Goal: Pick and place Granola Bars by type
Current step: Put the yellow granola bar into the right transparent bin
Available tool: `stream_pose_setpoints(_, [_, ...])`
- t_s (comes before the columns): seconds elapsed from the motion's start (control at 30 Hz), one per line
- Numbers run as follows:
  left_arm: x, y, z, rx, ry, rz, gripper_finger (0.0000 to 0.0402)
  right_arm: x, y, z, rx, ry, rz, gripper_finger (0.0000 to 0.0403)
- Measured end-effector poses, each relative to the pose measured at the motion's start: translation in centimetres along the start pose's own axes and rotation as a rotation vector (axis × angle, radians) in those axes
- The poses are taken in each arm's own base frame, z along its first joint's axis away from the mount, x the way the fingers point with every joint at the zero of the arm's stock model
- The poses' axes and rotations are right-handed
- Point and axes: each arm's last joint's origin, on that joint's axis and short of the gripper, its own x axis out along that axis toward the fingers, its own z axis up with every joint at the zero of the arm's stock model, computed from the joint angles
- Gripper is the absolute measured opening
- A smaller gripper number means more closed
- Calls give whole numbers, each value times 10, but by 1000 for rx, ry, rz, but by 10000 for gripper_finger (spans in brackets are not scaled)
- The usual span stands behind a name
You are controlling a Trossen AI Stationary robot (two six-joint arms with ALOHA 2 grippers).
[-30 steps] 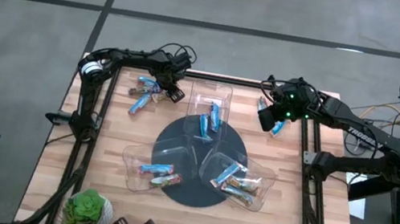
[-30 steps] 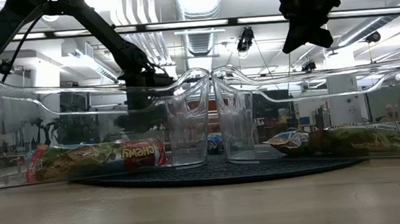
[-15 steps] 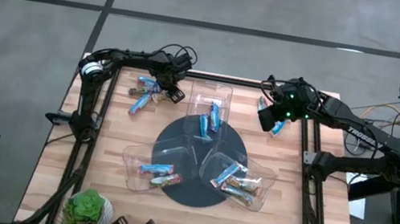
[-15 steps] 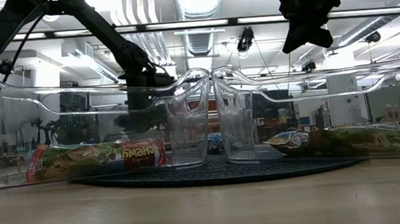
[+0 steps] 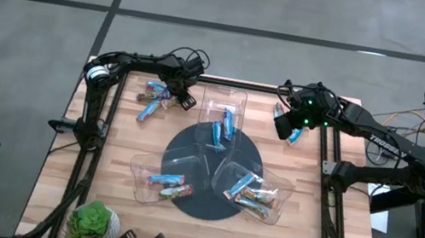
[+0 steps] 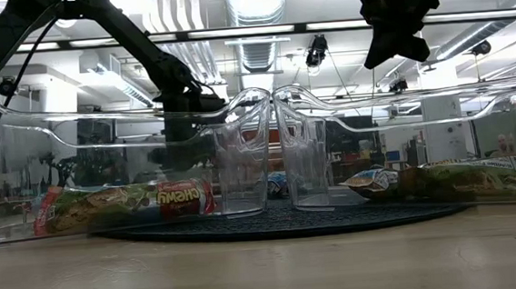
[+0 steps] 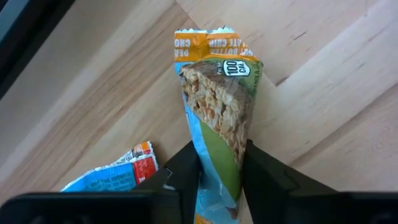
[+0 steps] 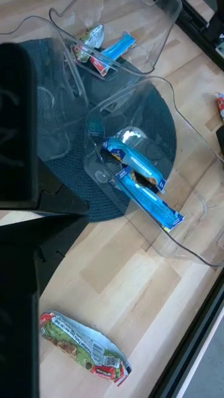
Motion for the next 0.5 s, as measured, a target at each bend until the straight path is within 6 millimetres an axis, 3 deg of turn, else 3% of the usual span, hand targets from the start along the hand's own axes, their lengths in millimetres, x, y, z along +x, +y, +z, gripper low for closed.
stream_pose_setpoints(0.5, [0, 0, 0, 1, 2, -7, 63, 0, 0, 0, 0, 0, 0, 8])
